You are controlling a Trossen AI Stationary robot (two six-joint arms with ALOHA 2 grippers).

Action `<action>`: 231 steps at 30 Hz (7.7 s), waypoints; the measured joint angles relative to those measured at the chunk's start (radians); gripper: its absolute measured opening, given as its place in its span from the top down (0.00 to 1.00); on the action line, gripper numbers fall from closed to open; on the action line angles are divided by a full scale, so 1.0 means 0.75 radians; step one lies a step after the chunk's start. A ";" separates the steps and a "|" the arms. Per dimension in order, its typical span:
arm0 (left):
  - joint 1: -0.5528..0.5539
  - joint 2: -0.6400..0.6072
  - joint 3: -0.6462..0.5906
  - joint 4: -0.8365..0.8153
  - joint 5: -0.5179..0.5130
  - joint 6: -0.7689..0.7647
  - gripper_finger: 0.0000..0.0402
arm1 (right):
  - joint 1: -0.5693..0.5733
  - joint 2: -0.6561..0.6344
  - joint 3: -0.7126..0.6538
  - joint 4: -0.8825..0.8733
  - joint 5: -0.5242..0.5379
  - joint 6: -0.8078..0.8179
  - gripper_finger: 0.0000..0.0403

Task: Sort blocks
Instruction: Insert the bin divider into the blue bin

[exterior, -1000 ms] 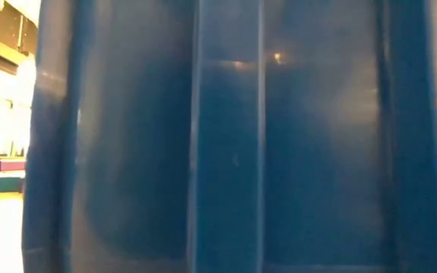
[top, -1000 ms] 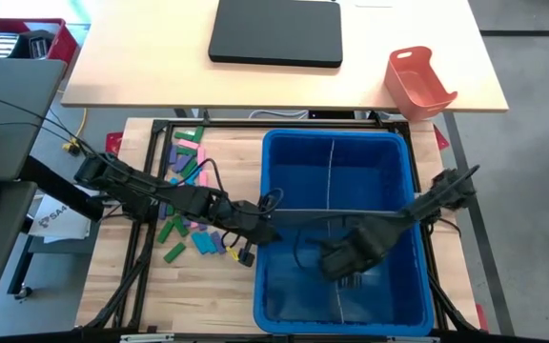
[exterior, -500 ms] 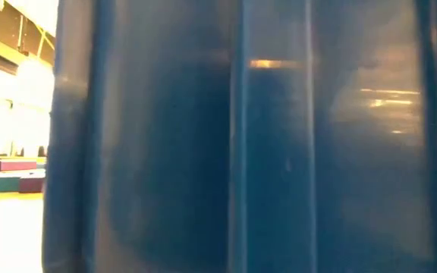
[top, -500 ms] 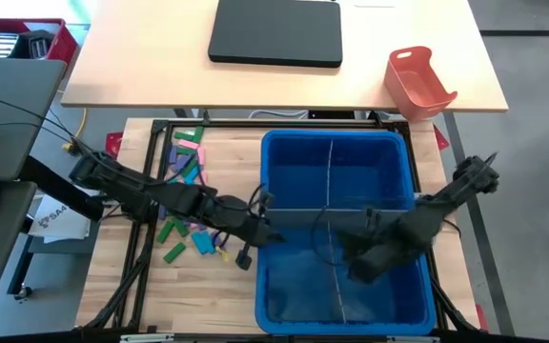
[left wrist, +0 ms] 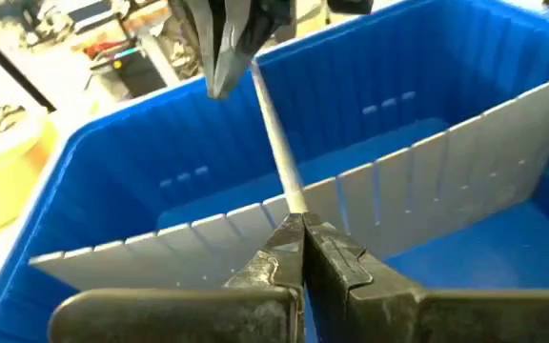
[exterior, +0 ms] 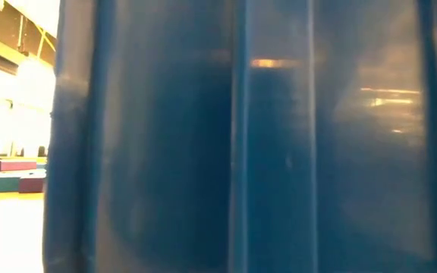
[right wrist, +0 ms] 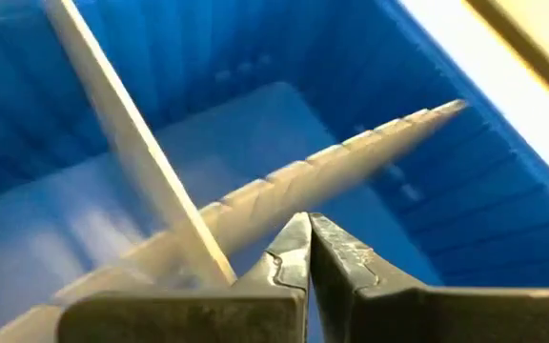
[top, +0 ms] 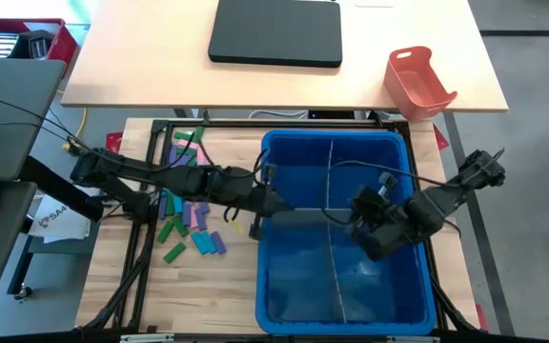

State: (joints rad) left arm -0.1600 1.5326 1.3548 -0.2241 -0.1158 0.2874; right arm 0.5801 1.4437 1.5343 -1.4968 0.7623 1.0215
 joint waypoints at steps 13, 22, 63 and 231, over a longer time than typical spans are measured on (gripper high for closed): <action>0.004 0.000 -0.087 -0.011 0.068 -0.066 1.00 | -0.023 -0.001 -0.077 0.058 -0.116 -0.014 1.00; -0.001 -0.043 -0.057 -0.003 0.026 -0.035 1.00 | -0.018 0.006 0.139 0.018 -0.071 -0.187 1.00; 0.122 0.101 -0.044 0.125 0.489 -0.158 0.88 | 0.164 0.004 0.178 0.061 -0.030 -0.186 1.00; 0.073 0.225 -0.044 -0.092 0.316 -0.136 0.79 | 0.159 0.281 -0.164 0.199 -0.515 -0.043 0.97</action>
State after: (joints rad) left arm -0.1055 1.7014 1.3221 -0.2932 0.1212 0.1854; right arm 0.6991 1.6543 1.4112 -1.3475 0.3764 0.9894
